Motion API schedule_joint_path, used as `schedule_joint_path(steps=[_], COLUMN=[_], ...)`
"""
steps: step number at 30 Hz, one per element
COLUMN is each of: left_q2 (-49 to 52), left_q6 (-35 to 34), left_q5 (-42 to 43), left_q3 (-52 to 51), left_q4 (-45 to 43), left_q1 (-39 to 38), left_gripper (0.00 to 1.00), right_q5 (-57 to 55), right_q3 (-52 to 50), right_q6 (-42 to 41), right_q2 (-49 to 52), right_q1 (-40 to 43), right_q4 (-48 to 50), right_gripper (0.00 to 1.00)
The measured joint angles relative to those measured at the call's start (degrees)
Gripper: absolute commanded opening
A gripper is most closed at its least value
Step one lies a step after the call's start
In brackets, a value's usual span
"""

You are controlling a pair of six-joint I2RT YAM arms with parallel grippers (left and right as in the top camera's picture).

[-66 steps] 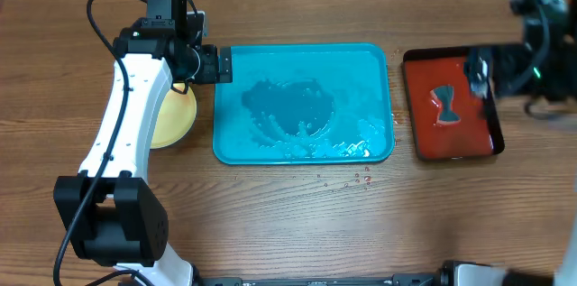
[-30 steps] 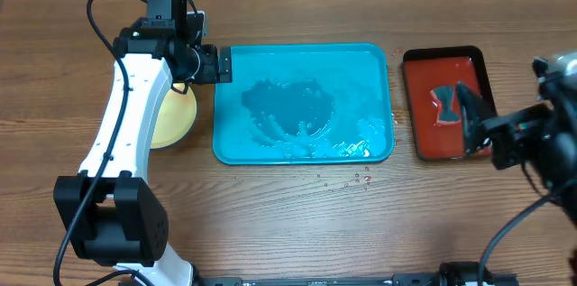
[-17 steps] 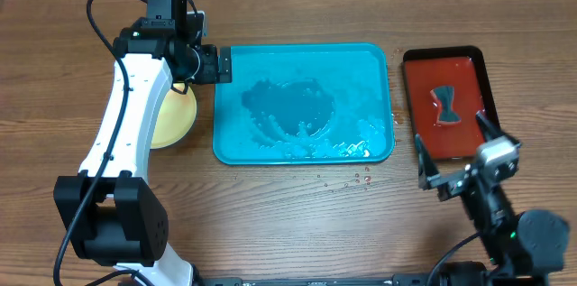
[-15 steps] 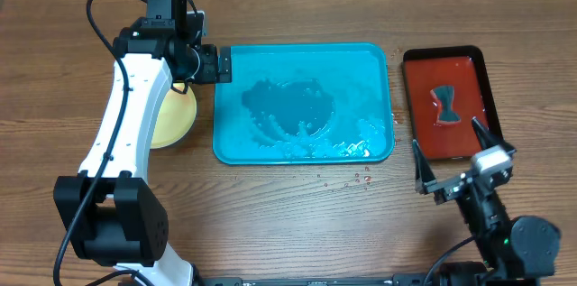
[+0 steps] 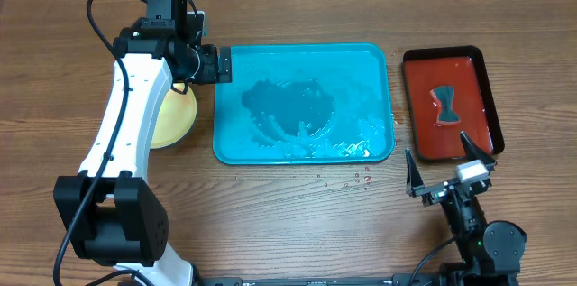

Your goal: Clean dirty plates on tray and stack at the side

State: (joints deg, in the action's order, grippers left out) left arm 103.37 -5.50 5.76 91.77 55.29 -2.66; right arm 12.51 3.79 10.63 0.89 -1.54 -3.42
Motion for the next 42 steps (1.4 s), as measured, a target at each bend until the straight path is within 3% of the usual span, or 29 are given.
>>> schedule_joint_path(steps=[12, 42], left_q2=[0.0, 0.0], left_q6=[0.0, 0.0], left_q5=[0.0, 0.0], left_q3=[0.0, 0.0], left_q4=[0.0, 0.0], left_q1=[0.0, 0.0], left_gripper=[1.0, 1.0], right_q5=[-5.7, -6.8], right_q3=[-2.7, -2.7], right_q6=[-6.1, -6.7], right_q2=[0.0, 0.0], right_q1=[0.0, 0.0], right_q4=[-0.6, -1.1], right_gripper=[1.0, 1.0])
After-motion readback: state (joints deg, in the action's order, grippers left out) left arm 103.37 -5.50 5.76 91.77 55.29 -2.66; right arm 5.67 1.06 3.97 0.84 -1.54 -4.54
